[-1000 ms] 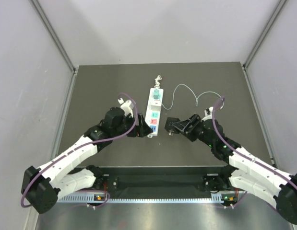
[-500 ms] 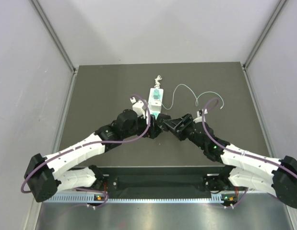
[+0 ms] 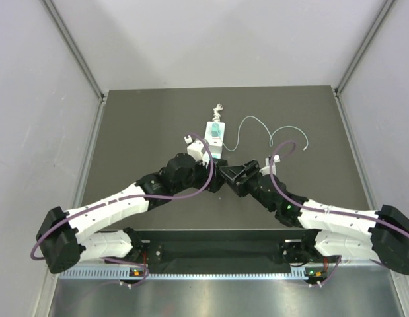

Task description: Insert the plug

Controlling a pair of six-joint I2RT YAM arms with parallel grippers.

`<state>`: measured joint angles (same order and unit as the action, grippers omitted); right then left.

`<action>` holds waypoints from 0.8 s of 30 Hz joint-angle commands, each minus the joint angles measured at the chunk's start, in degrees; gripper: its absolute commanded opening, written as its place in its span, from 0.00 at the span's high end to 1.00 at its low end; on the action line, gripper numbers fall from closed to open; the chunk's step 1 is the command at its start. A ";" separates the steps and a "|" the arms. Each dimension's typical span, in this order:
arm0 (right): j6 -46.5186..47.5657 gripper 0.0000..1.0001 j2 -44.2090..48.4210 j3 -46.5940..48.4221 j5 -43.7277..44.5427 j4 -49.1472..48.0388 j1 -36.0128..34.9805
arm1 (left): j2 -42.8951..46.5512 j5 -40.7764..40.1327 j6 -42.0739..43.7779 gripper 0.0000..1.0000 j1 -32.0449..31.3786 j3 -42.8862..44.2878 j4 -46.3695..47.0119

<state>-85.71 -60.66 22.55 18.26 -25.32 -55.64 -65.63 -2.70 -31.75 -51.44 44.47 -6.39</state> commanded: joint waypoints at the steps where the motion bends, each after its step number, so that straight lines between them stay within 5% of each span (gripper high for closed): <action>1: -1.91 0.92 -0.33 2.68 1.51 -7.46 -2.63 | 1.02 -2.40 0.81 0.19 -0.06 1.85 5.08; 5: -2.35 0.92 -0.95 2.94 2.30 -8.16 -3.51 | 1.11 -3.19 0.63 0.25 -0.06 1.76 4.90; 13: 0.89 0.84 -0.42 3.38 2.13 -7.82 -4.48 | 1.02 -3.81 -0.42 0.75 -0.06 3.16 2.53; 18: 1.34 0.80 1.69 1.45 2.83 -6.41 -4.48 | 2.43 -2.84 -0.68 0.97 -0.06 4.22 1.47; 24: 5.54 0.59 4.32 0.48 3.27 -6.41 -4.48 | 3.92 -0.21 -0.60 1.00 -0.06 5.19 1.47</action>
<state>-83.07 -59.27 22.48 23.53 -26.55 -58.11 -64.16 -4.73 -29.95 -51.75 46.19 -10.55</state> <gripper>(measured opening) 0.583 0.514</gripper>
